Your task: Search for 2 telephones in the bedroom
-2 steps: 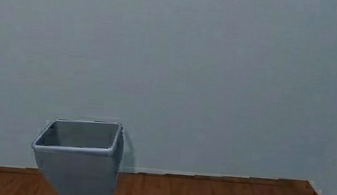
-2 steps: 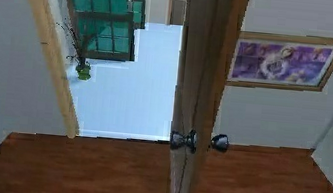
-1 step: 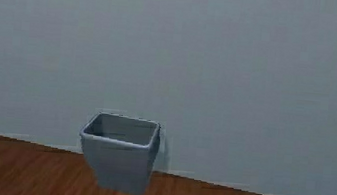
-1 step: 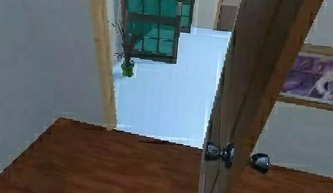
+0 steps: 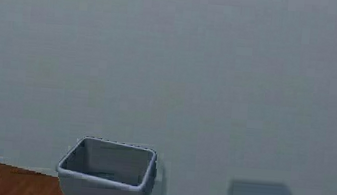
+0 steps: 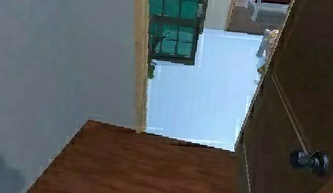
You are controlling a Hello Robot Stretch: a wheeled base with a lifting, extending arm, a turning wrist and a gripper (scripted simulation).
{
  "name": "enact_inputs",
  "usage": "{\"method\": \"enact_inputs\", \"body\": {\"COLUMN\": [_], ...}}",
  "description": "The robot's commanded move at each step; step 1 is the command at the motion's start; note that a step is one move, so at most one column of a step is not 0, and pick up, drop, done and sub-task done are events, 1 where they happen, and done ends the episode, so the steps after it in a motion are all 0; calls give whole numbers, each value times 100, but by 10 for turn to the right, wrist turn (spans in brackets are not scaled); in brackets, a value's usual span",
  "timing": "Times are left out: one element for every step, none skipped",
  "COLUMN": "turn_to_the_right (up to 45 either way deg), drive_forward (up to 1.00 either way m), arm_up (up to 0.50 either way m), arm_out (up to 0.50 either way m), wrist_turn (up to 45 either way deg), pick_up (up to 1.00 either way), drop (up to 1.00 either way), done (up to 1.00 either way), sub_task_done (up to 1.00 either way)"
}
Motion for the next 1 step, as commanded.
{"method": "enact_inputs", "body": {"turn_to_the_right": [450], "drive_forward": [0], "arm_up": [0], "arm_out": [0], "wrist_turn": [0], "pick_up": [0], "drop": [0], "done": [0], "sub_task_done": [0]}}
